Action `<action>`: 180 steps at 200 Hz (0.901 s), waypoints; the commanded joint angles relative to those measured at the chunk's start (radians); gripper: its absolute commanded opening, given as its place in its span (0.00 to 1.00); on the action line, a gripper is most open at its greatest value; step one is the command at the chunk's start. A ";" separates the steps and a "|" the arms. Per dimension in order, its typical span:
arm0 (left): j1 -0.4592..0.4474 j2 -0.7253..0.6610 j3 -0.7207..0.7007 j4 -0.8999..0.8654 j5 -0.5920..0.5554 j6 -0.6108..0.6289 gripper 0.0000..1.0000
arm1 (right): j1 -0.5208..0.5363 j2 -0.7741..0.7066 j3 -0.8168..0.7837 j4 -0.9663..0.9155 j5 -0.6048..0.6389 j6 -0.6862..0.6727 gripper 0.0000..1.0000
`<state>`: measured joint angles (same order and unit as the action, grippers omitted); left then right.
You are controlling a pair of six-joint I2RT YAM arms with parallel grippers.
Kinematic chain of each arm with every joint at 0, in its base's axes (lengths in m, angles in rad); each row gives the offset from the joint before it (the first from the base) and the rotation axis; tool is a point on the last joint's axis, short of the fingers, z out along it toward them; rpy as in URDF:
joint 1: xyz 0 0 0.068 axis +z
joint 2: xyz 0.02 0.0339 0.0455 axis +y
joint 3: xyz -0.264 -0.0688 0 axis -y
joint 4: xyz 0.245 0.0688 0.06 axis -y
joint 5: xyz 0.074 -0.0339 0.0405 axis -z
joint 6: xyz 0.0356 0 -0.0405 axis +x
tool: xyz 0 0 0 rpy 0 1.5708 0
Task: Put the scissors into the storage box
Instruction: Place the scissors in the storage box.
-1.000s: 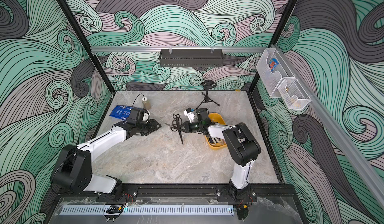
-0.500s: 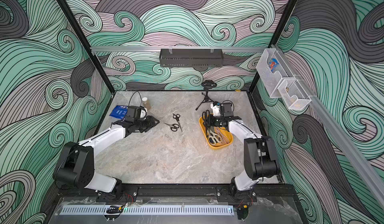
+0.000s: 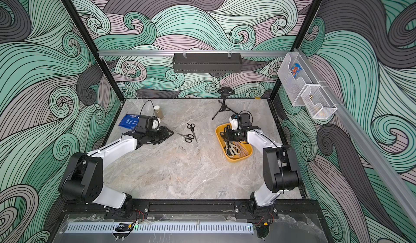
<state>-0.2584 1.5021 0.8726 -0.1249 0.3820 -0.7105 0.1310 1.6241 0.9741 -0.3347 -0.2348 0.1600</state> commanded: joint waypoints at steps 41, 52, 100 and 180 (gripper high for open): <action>0.001 0.084 0.042 -0.050 0.042 0.057 0.48 | -0.003 0.027 0.009 -0.007 0.037 -0.014 0.21; 0.001 0.095 0.050 -0.065 0.042 0.063 0.48 | -0.002 0.025 0.010 -0.009 0.054 -0.013 0.26; -0.026 0.101 0.068 -0.101 -0.025 0.072 0.46 | -0.003 -0.029 0.013 -0.013 0.156 0.000 0.39; -0.185 0.166 0.162 -0.178 -0.234 0.059 0.45 | 0.053 -0.162 0.026 -0.008 0.214 0.054 0.41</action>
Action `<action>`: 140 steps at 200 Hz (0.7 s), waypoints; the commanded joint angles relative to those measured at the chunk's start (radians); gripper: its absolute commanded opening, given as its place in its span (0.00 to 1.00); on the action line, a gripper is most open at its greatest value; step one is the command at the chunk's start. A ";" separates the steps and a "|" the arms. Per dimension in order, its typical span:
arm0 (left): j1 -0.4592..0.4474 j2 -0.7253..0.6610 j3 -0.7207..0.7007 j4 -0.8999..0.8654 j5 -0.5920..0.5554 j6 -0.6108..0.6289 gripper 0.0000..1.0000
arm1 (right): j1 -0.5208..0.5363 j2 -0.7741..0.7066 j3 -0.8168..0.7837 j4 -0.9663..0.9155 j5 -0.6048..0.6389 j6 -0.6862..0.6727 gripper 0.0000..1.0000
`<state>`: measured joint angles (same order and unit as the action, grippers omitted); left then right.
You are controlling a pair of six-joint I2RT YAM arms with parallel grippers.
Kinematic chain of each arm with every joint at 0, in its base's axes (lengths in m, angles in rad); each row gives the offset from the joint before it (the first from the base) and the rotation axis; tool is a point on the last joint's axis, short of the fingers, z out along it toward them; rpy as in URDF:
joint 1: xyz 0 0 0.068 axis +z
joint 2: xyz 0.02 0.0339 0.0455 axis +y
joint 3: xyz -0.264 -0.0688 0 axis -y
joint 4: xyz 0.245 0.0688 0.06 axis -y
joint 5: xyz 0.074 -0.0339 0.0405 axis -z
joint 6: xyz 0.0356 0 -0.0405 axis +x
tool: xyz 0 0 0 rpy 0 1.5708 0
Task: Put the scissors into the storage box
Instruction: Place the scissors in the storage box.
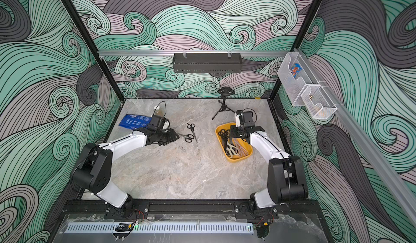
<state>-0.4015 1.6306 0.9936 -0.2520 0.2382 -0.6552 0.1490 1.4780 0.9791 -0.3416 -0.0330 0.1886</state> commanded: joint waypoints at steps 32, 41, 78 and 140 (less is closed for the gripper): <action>-0.104 0.109 0.097 -0.082 -0.154 -0.001 0.45 | 0.086 -0.013 0.014 0.020 -0.001 0.040 0.41; -0.118 0.125 0.111 -0.080 -0.160 -0.009 0.45 | 0.094 -0.012 0.009 0.025 -0.008 0.041 0.41; -0.162 0.166 0.151 0.001 -0.153 -0.061 0.44 | 0.107 -0.012 -0.006 0.039 -0.029 0.040 0.41; -0.169 0.240 0.188 0.183 -0.119 -0.114 0.44 | 0.109 -0.018 -0.030 0.044 -0.037 0.028 0.41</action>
<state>-0.5663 1.8271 1.1408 -0.1574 0.1097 -0.7383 0.2535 1.4689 0.9642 -0.3103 -0.0559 0.2203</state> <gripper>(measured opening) 0.443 0.408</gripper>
